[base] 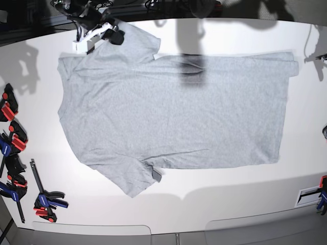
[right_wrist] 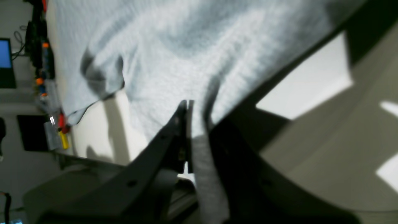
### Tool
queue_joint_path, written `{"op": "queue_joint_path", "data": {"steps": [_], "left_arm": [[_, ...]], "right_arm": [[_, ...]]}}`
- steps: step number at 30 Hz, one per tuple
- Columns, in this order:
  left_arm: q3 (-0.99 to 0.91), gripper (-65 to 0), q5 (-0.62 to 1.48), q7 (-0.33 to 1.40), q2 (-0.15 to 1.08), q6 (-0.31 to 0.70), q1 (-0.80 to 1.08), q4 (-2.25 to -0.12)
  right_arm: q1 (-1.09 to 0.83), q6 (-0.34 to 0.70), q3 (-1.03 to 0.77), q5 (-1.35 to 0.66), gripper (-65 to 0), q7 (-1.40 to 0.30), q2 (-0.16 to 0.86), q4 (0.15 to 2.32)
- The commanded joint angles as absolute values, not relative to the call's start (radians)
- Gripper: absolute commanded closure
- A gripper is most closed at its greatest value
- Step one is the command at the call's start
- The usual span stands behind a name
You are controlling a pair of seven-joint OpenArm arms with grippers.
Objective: Fold the T-shirt properly
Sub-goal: 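Lower the right gripper and grasp fabric near the shoulder seam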
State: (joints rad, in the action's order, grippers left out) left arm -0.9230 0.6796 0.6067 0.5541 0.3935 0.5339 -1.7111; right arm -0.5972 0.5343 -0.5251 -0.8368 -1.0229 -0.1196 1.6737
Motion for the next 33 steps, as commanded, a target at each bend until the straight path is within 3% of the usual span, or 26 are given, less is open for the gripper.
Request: {"op": "queue_joint_path", "data": {"steps": [1,6,21,33], "left_arm": [[-0.934,-23.1,0.689,0.587,0.579,0.392,0.535,-1.728],[-0.934,-23.1,0.689,0.587,0.585,0.392,0.535,-1.728],[-0.934,-23.0,0.689,0.593,0.589,0.392,0.535,-1.728],[-0.934,-23.0,0.711,0.611,0.618,0.392,0.535,-1.728]], "right_arm": [[-0.593,0.539,-0.524,-0.847,0.0,-1.041,-0.121,1.679],[-0.511,0.581,-0.518,-0.955,0.0,-1.04,-0.122,1.679],[-0.158,0.581,-0.337,-0.863,0.0,-1.02,-0.122,1.679],[-0.162,0.58,-0.308,-0.822,0.0,-1.037,-0.139,1.68]]}}
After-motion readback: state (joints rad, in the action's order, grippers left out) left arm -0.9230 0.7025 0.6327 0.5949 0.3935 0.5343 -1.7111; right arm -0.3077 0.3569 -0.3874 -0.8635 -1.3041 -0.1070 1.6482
